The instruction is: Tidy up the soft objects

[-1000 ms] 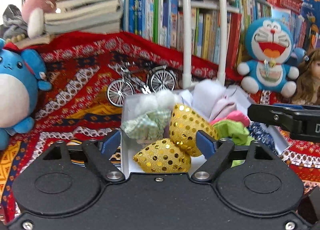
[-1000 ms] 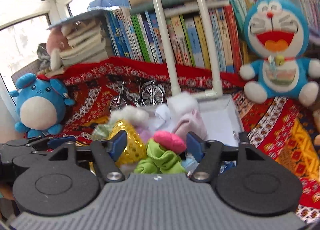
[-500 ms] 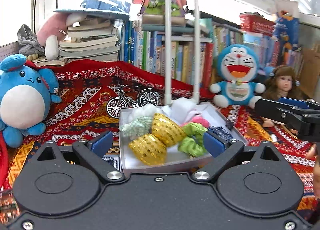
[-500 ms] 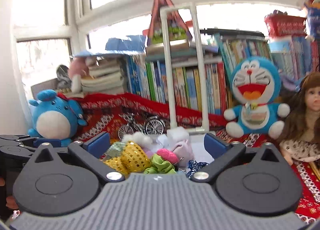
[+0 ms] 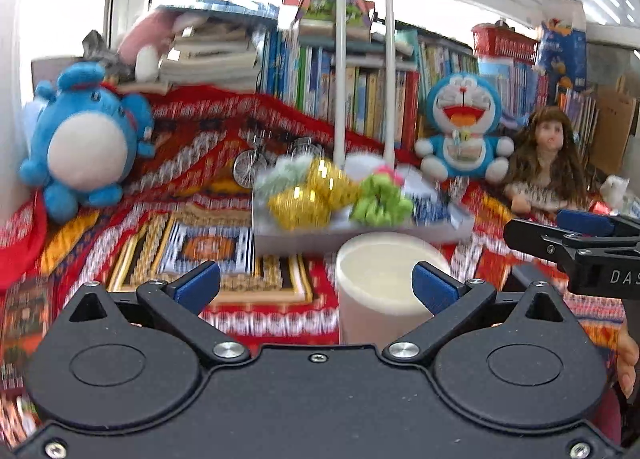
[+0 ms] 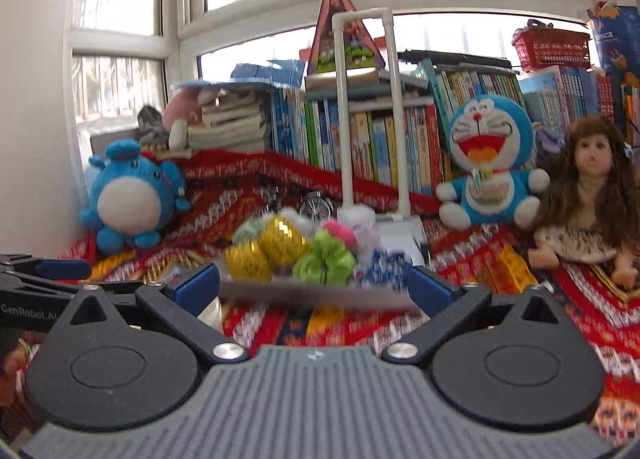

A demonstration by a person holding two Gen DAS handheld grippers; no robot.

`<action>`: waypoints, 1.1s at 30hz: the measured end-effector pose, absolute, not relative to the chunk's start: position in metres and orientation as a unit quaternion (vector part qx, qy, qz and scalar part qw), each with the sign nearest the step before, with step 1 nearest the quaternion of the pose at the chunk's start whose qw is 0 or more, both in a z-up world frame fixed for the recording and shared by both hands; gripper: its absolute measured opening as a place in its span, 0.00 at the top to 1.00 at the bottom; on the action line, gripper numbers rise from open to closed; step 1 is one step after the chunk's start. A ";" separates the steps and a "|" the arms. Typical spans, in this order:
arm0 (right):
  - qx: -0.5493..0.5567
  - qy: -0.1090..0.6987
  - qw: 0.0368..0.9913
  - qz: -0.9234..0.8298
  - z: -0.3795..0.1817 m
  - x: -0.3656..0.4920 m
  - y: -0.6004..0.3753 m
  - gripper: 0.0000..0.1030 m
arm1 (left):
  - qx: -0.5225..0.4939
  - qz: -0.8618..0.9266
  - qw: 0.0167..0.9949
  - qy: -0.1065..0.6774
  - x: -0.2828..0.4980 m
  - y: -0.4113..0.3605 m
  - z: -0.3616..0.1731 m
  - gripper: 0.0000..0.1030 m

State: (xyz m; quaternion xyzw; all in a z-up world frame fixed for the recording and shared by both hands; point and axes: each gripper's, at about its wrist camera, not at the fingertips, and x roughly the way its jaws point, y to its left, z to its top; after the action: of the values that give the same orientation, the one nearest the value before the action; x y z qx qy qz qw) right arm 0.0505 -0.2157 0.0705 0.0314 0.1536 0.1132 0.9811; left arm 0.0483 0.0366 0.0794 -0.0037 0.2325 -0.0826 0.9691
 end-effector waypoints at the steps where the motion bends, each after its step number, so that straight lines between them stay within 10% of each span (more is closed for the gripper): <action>1: 0.024 0.154 0.982 0.107 0.065 0.045 -0.214 0.00 | -0.011 -0.084 0.970 0.230 0.043 0.038 0.075 0.01; 33: -0.016 0.259 0.964 0.057 -0.009 0.013 -0.200 0.00 | -0.023 -0.041 0.943 0.330 0.021 0.036 0.000 0.00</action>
State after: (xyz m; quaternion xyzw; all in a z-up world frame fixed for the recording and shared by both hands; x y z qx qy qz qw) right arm 0.0129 -0.1998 -0.0091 -0.0160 0.2593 0.0573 0.9640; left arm 0.0206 0.0362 0.0001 -0.0233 0.3303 -0.0414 0.9427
